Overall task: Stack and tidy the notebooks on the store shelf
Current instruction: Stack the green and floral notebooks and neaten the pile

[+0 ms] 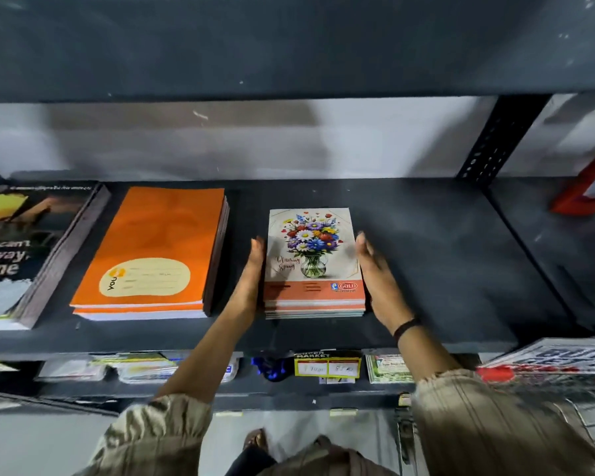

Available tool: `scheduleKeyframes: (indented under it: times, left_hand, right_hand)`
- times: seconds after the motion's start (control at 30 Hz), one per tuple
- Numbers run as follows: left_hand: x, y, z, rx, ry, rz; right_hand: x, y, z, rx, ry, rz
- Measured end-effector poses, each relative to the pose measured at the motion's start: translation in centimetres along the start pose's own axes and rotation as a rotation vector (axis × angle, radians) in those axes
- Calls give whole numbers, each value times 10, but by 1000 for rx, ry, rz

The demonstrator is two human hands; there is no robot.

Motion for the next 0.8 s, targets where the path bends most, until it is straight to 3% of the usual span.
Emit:
scheduleKeyframes:
  times: [0.17,0.23,0.43,0.8]
  left_hand:
    - [-21,22,-11,26,-577,194]
    - [-23,23,-13,75,-592,228]
    - [-20,30,-18,291,-640,287]
    - [-19,40,-20,358,-669,314]
  right_hand:
    - [11,24,-14,-79,298,-248]
    - [15,29,-13,-111,440,-326]
    - [18,37,-16,-22,438,-416]
    - [14,45,-17,62,466,-506]
Point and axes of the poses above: each hand's wrist, its own y-axis away from the middle knuckle, its own z-axis out of the palm, x = y × z, the point moved 7 cm from there along -y, towards the middle knuckle, and after that the axes turned 5 degrees about -y, right-handed, at the moved point
